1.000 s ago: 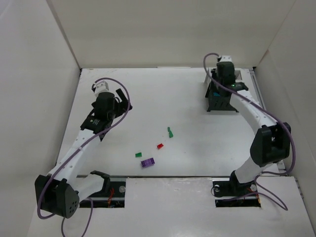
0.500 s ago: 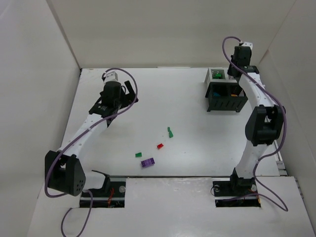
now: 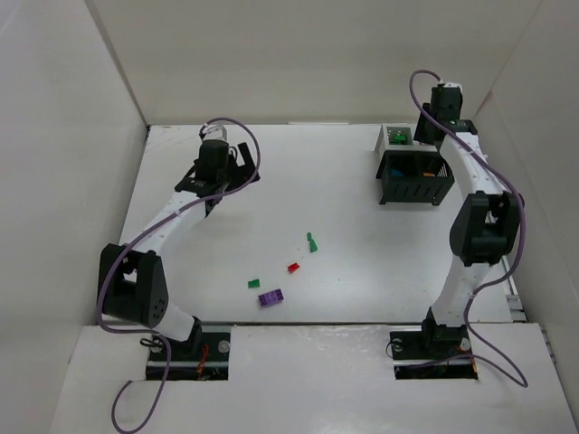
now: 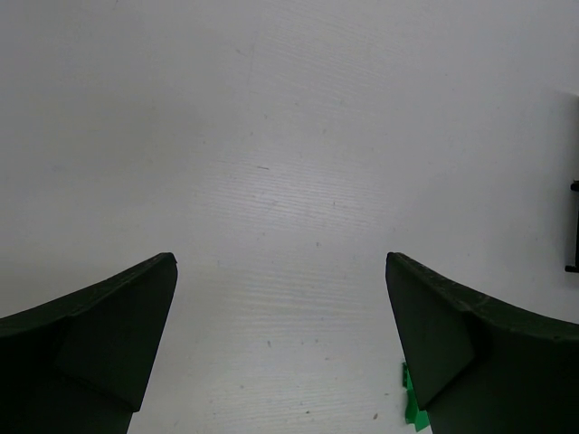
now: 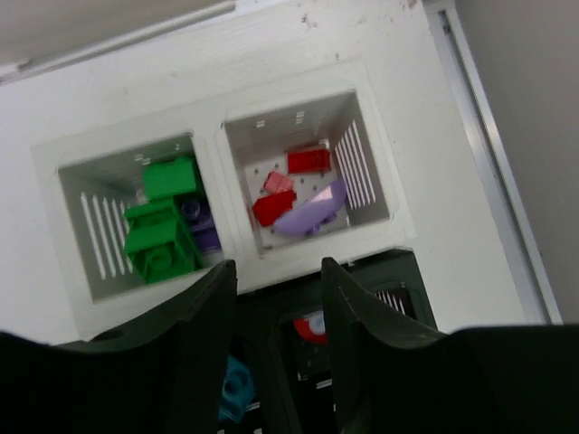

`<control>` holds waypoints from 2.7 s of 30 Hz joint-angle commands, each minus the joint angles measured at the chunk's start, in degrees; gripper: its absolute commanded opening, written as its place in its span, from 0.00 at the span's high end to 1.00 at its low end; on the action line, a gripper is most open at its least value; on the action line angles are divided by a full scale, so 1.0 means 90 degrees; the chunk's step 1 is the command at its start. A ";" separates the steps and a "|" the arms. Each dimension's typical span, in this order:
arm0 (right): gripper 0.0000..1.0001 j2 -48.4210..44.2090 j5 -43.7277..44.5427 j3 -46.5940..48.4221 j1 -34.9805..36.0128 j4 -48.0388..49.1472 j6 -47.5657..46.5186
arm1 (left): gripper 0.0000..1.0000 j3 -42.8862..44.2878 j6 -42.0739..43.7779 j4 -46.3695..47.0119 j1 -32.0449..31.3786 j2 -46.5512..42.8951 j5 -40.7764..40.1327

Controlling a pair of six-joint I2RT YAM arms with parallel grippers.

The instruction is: Sort the legos into containers by color

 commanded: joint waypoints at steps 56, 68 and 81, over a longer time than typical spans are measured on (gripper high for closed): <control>0.29 -0.1280 -0.0820 -0.4988 0.6829 0.2515 -0.0168 | 0.00 -0.3048 -0.2504 -0.1667 -0.1361 -0.4636 -0.1424; 0.52 -0.1435 -0.0594 -0.5096 0.6829 0.2594 0.0242 | 0.00 -0.3048 -0.2504 -0.1793 -0.1361 -0.4822 -0.1483; 0.80 -0.2363 -0.0136 -0.5096 0.6829 0.2116 0.0301 | 0.00 -0.2970 -0.2504 -0.1608 -0.1361 -0.4491 -0.1483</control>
